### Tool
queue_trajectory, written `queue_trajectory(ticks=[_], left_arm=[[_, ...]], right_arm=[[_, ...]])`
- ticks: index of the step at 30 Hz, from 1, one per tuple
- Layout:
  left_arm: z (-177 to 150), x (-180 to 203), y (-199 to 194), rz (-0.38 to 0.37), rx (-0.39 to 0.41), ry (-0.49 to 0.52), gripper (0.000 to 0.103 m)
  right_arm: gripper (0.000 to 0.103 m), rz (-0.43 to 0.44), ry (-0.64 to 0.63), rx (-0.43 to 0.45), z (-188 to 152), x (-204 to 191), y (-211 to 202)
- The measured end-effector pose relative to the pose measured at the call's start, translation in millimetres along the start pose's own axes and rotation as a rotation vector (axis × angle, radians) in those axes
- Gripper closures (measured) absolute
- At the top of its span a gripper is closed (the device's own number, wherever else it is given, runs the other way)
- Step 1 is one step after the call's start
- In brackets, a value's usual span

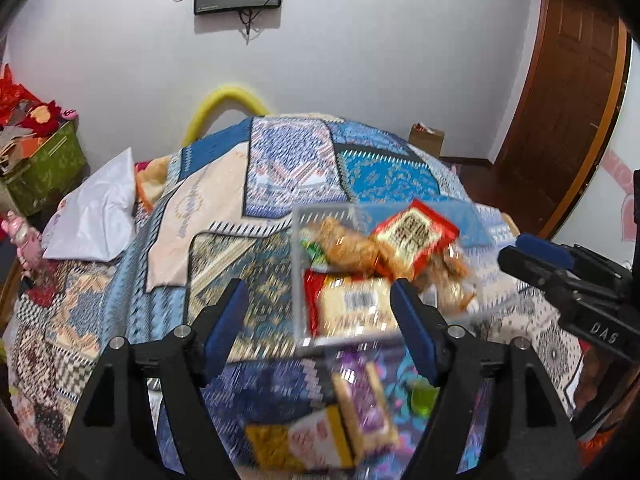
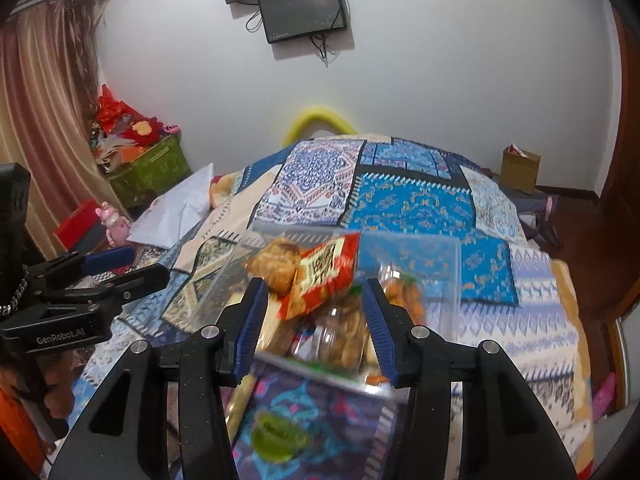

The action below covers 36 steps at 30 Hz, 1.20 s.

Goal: Organize snacks
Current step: 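Open both grippers and withdraw them from the clear box, then grasp the long gold wafer pack with the left gripper while the right grasps the green jelly cup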

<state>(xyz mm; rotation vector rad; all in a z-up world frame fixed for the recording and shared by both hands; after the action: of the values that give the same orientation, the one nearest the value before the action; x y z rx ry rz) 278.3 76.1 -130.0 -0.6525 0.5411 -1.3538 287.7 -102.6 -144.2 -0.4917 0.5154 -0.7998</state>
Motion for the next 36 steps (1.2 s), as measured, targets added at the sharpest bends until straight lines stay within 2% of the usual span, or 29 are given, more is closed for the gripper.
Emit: queue_trajectory(ticks=[7, 16, 21, 29, 34, 36], left_arm=[[-48, -16, -15, 0.011, -0.070, -0.013, 0.030], [-134, -34, -29, 0.037, -0.185, -0.015, 0.030], [-167, -35, -26, -0.007, -0.262, -0.061, 0.030], [-185, -30, -12, -0.073, -0.328, -0.168, 0.030], [-174, -27, -6, -0.084, -0.302, -0.183, 0.030], [-165, -25, -5, -0.066, -0.278, -0.166, 0.030]], right_arm=[[0.057, 0.001, 0.007, -0.057, -32, -9, -4], [0.057, 0.001, 0.023, -0.120, -77, -19, -11], [0.057, -0.010, 0.019, -0.165, -101, -22, -6], [0.057, -0.016, 0.029, -0.208, -124, -20, -3], [0.057, -0.023, 0.012, -0.224, -127, -20, 3], [0.057, -0.019, 0.013, -0.226, -126, -20, 6]])
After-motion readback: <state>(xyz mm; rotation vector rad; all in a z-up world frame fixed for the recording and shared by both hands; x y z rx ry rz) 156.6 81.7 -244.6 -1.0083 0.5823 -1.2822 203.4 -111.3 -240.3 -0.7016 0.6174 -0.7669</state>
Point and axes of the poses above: each gripper's, at about its wrist camera, not at the fingertips, and y roughly the way its jaws point, x to its right, z to its top, the point moved 7 cm from there along y, roughly the way its jaws point, and after that the axes turned 5 degrees about z, right-handed, at the moved point
